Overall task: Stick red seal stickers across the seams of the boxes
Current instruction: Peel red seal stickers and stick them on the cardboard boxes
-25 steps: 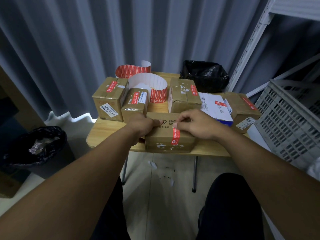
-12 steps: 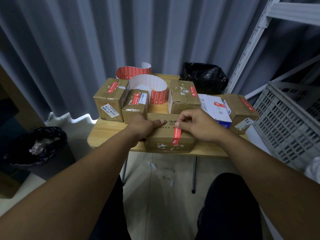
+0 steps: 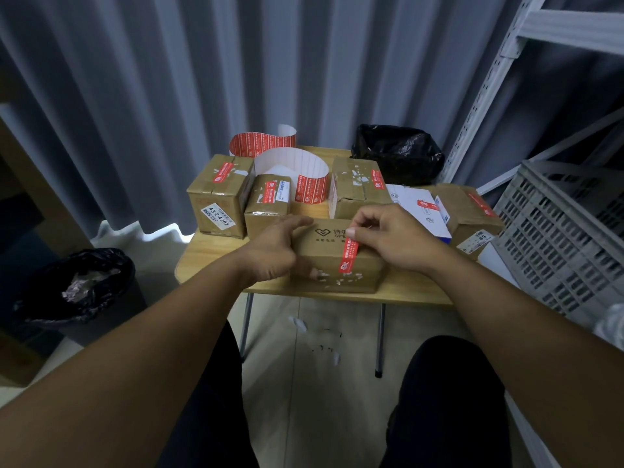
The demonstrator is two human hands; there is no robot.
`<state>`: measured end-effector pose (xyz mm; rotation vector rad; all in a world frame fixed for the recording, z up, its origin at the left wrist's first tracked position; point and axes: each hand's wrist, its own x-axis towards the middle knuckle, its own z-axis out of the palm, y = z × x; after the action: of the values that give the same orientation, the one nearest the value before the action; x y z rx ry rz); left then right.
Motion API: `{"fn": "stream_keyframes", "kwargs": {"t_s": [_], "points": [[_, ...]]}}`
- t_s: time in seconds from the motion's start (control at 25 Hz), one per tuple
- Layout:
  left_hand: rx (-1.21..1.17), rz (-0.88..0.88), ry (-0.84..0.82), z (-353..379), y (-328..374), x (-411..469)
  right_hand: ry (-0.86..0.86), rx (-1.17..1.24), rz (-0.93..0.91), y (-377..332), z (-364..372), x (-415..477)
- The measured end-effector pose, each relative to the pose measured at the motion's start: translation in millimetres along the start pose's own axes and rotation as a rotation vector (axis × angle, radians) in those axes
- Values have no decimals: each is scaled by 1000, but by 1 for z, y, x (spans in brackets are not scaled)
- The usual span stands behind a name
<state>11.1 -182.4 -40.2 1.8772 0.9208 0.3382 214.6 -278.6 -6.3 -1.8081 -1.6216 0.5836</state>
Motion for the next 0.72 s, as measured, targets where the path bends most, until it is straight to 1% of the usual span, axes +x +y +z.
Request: {"fn": "stream_keyframes", "kwargs": {"t_s": [0.08, 0.2, 0.32, 0.4, 0.48, 0.6, 0.64, 0.72], "points": [[-70, -28, 28, -3, 6, -3, 33, 0, -13, -2, -4, -2], [-204, -78, 8, -10, 13, -3, 81, 25, -19, -5, -10, 0], [-262, -105, 51, -11, 21, 0, 147, 40, -25, -9, -14, 8], [-255, -105, 79, -7, 27, 0, 173, 13, -22, -11, -13, 12], [-137, -50, 48, -4, 26, -1, 191, -8, -12, -10, -10, 16], [264, 134, -40, -1, 21, 0, 204, -18, 13, -7, -7, 20], [366, 172, -53, 0, 20, 2, 206, -30, 24, -7, -7, 20], [452, 209, -40, 3, 19, 7, 218, -55, 43, -8, -8, 21]]}}
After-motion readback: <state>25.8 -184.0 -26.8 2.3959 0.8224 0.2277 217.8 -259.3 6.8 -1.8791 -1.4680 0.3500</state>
